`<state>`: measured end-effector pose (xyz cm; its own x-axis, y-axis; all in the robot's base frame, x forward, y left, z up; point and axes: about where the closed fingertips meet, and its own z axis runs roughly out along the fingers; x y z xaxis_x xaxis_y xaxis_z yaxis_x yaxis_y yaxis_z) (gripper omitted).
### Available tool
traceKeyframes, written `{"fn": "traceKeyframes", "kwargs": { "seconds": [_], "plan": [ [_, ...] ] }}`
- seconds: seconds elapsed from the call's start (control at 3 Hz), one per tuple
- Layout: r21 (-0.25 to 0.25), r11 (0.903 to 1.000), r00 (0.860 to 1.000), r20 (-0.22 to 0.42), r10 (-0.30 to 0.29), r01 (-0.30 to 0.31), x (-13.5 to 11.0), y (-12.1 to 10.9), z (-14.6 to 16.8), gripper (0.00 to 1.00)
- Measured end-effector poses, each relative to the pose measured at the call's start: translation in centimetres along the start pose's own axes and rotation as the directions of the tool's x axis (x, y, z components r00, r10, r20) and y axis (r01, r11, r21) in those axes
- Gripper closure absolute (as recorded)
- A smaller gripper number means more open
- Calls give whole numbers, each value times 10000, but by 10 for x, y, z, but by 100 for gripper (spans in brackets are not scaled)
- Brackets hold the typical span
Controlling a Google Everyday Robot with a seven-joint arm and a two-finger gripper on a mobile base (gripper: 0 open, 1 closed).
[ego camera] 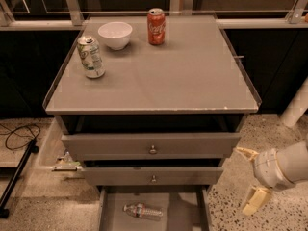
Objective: Pick water bottle from bottom drawer and place on counter
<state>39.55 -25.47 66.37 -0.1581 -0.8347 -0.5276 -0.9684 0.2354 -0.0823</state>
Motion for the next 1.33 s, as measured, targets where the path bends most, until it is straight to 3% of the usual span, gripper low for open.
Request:
{"fn": "traceKeyframes", "kwargs": {
  "seconds": [0.33, 0.67, 1.0, 1.33],
  "plan": [
    [-484, 9985, 9991, 331, 256, -240, 15, 4, 28, 0],
    [-484, 9985, 9991, 333, 256, -239, 15, 4, 28, 0],
    [-400, 9990, 9974, 672, 243, -217, 9, 24, 47, 0],
    [-116, 9999, 9924, 1232, -59, 74, 7, 42, 85, 0]
  ]
}}
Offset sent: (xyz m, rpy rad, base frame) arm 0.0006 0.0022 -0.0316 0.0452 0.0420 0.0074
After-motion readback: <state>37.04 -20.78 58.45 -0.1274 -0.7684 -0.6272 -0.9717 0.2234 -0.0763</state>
